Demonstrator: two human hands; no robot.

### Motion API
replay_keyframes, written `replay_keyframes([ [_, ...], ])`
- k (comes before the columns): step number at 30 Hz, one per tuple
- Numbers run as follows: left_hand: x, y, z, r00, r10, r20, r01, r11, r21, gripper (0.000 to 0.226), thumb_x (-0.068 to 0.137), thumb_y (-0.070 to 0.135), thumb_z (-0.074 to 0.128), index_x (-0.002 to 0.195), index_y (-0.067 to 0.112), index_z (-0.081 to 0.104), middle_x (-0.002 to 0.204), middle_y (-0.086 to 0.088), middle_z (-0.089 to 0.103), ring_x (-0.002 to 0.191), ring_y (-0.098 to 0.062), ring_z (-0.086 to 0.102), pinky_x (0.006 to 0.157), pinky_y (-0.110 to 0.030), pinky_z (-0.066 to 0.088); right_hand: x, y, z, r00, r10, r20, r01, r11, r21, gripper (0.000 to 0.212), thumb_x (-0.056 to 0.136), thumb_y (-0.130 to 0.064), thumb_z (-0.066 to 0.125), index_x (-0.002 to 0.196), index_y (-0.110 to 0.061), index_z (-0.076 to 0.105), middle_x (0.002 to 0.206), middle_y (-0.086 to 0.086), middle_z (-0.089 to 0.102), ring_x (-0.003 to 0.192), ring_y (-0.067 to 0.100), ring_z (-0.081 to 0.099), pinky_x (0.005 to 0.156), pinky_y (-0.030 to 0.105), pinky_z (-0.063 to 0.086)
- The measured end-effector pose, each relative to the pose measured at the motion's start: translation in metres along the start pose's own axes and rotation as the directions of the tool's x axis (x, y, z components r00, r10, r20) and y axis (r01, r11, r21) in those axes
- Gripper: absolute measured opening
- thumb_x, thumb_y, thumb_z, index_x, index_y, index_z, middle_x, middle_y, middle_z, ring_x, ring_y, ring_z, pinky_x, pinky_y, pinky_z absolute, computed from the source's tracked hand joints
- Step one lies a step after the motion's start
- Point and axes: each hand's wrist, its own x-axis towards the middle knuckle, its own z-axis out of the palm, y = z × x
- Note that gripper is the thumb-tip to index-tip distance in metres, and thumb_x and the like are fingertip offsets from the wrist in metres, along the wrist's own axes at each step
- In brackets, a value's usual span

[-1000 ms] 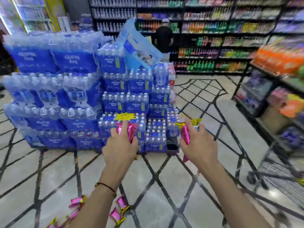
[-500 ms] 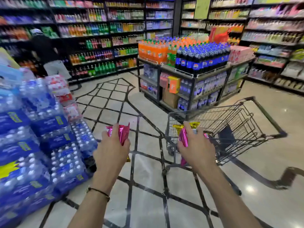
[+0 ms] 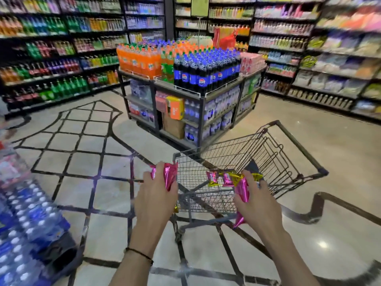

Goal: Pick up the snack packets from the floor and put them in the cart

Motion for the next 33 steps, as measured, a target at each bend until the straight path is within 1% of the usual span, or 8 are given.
replay_keyframes([
  [6, 0.103, 0.021, 0.038, 0.986, 0.106, 0.128, -0.094, 0.991, -0.098, 0.057, 0.096, 0.053, 0.054, 0.144, 0.042, 0.027, 0.119, 0.0, 0.05, 0.1, -0.026, 0.061, 0.073, -0.038, 0.051, 0.094, -0.032, 0.018, 0.998, 0.05, 0.044, -0.05, 0.999, 0.015, 0.064, 0.097, -0.049, 0.051, 0.152, -0.038, 0.019, 0.136, 0.011, 0.047, 0.096, 0.025, 0.065, 0.065, 0.032, 0.052],
  [12, 0.192, 0.039, 0.087, 0.963, 0.089, 0.254, -0.035, 0.977, -0.209, 0.062, 0.093, 0.05, 0.062, 0.145, 0.046, 0.029, 0.119, 0.002, 0.05, 0.098, -0.022, 0.061, 0.081, -0.042, 0.056, 0.174, -0.025, 0.042, 0.992, 0.103, 0.078, -0.108, 0.992, 0.061, 0.063, 0.098, -0.052, 0.049, 0.152, -0.04, 0.019, 0.135, 0.009, 0.046, 0.099, 0.025, 0.064, 0.066, 0.031, 0.047],
  [16, 0.231, 0.049, 0.14, 0.941, 0.044, 0.335, 0.035, 0.974, -0.225, 0.065, 0.092, 0.05, 0.064, 0.147, 0.049, 0.029, 0.124, 0.003, 0.05, 0.104, -0.022, 0.06, 0.087, -0.043, 0.055, 0.238, -0.008, 0.075, 0.975, 0.142, 0.169, -0.169, 0.973, 0.157, 0.07, 0.096, -0.052, 0.057, 0.154, -0.042, 0.019, 0.138, 0.008, 0.048, 0.111, 0.027, 0.063, 0.081, 0.037, 0.053],
  [22, 0.292, 0.068, 0.241, 0.903, -0.052, 0.427, 0.181, 0.947, -0.266, 0.067, 0.09, 0.047, 0.069, 0.146, 0.05, 0.032, 0.124, 0.006, 0.055, 0.101, -0.016, 0.063, 0.087, -0.043, 0.059, 0.346, 0.033, 0.141, 0.948, 0.073, 0.31, -0.163, 0.948, 0.273, 0.07, 0.094, -0.053, 0.06, 0.153, -0.046, 0.023, 0.134, 0.003, 0.053, 0.11, 0.021, 0.063, 0.076, 0.027, 0.049],
  [25, 0.32, 0.085, 0.287, 0.89, -0.108, 0.443, 0.229, 0.946, -0.229, 0.065, 0.091, 0.044, 0.069, 0.146, 0.047, 0.035, 0.121, 0.005, 0.055, 0.096, -0.012, 0.063, 0.081, -0.035, 0.058, 0.401, 0.064, 0.164, 0.923, 0.034, 0.384, -0.143, 0.955, 0.26, 0.068, 0.096, -0.05, 0.06, 0.152, -0.046, 0.023, 0.134, 0.004, 0.051, 0.101, 0.019, 0.062, 0.072, 0.027, 0.046],
  [27, 0.336, 0.094, 0.316, 0.871, -0.148, 0.468, 0.266, 0.944, -0.196, 0.065, 0.09, 0.044, 0.07, 0.145, 0.049, 0.035, 0.118, 0.006, 0.056, 0.092, -0.011, 0.064, 0.079, -0.038, 0.061, 0.435, 0.085, 0.178, 0.903, 0.035, 0.427, -0.146, 0.962, 0.229, 0.068, 0.095, -0.051, 0.06, 0.151, -0.046, 0.022, 0.129, 0.006, 0.053, 0.092, 0.017, 0.062, 0.068, 0.028, 0.051],
  [30, 0.356, 0.097, 0.359, 0.839, -0.206, 0.504, 0.309, 0.942, -0.13, 0.066, 0.087, 0.045, 0.069, 0.141, 0.058, 0.033, 0.118, 0.005, 0.056, 0.091, -0.017, 0.067, 0.079, -0.044, 0.062, 0.483, 0.109, 0.203, 0.885, 0.042, 0.464, -0.138, 0.975, 0.174, 0.069, 0.096, -0.052, 0.057, 0.153, -0.043, 0.02, 0.134, 0.01, 0.049, 0.102, 0.027, 0.065, 0.077, 0.036, 0.052],
  [33, 0.368, 0.094, 0.411, 0.786, -0.252, 0.565, 0.344, 0.937, -0.062, 0.07, 0.087, 0.043, 0.069, 0.146, 0.051, 0.032, 0.119, 0.0, 0.052, 0.09, -0.022, 0.066, 0.083, -0.046, 0.061, 0.515, 0.122, 0.239, 0.861, 0.045, 0.507, -0.105, 0.99, 0.091, 0.067, 0.099, -0.047, 0.054, 0.155, -0.039, 0.018, 0.141, 0.014, 0.042, 0.109, 0.035, 0.062, 0.074, 0.038, 0.046],
])
